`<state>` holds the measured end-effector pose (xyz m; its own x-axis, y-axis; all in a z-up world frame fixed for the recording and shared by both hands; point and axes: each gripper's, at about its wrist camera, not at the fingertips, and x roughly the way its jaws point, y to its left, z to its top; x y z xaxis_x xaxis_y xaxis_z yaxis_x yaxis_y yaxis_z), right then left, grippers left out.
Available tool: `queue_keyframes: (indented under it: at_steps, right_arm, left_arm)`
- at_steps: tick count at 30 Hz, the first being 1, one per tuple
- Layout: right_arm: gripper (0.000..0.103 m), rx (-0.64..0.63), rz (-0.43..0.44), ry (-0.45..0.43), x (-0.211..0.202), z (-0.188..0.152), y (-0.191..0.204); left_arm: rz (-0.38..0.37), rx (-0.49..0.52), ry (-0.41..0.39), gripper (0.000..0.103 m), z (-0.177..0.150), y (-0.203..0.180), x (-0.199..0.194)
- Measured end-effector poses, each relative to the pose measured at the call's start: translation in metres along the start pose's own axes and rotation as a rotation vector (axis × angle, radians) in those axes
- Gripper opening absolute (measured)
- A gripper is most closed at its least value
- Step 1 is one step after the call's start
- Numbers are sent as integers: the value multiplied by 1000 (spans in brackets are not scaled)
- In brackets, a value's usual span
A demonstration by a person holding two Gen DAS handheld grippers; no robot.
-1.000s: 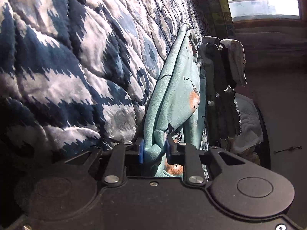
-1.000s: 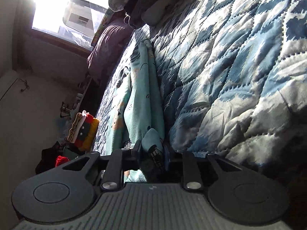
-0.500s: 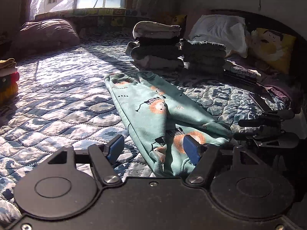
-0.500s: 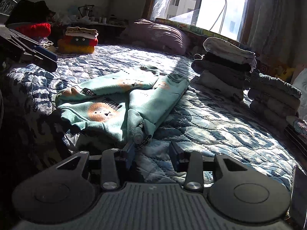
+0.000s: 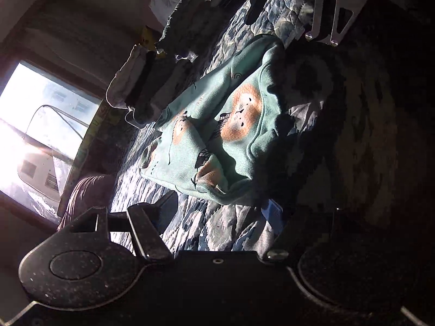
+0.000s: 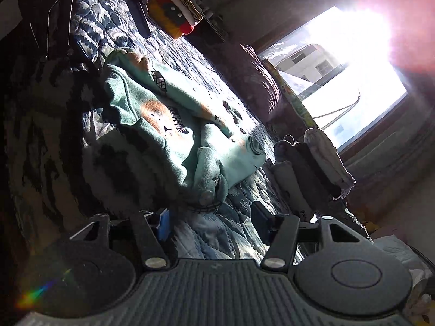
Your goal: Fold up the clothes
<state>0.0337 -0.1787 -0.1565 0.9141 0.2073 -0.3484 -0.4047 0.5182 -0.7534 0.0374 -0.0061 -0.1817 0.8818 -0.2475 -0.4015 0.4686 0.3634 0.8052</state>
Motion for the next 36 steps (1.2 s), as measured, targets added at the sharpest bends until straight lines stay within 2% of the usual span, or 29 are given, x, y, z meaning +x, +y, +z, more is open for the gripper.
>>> queue_keyframes:
  at_steps: [5, 11, 14, 16, 17, 19, 22, 28, 33, 36]
  right_arm:
    - [58, -88, -49, -64, 0, -2, 7]
    - [56, -186, -78, -140, 4, -7, 18]
    - [53, -196, -105, -189, 7, -2, 18]
    - [37, -186, -85, -186, 10, 1, 17]
    - [36, -183, -67, -179, 12, 1, 17]
    - [29, -173, -33, -172, 14, 3, 17]
    - [26, -140, -6, -159, 12, 8, 12]
    - [24, -107, 45, -129, -14, 12, 6]
    - [25, -89, 127, -99, -53, 18, 4]
    - [25, -62, 143, -100, -69, 21, -5]
  left_arm:
    - [138, 65, -66, 70, -6, -14, 7]
    - [191, 80, -114, 69, -12, -15, 15]
    - [189, 103, -132, 64, -11, -15, 19]
    - [181, 115, -142, 58, -10, -17, 21]
    - [176, 118, -142, 55, -9, -19, 22]
    - [164, 125, -139, 38, -7, -22, 24]
    - [170, 127, -129, 26, -3, -24, 26]
    - [153, 126, -120, 22, 5, -15, 5]
    - [93, 173, -138, 22, 9, -14, -30]
    - [72, 140, -154, 23, 19, 2, -43]
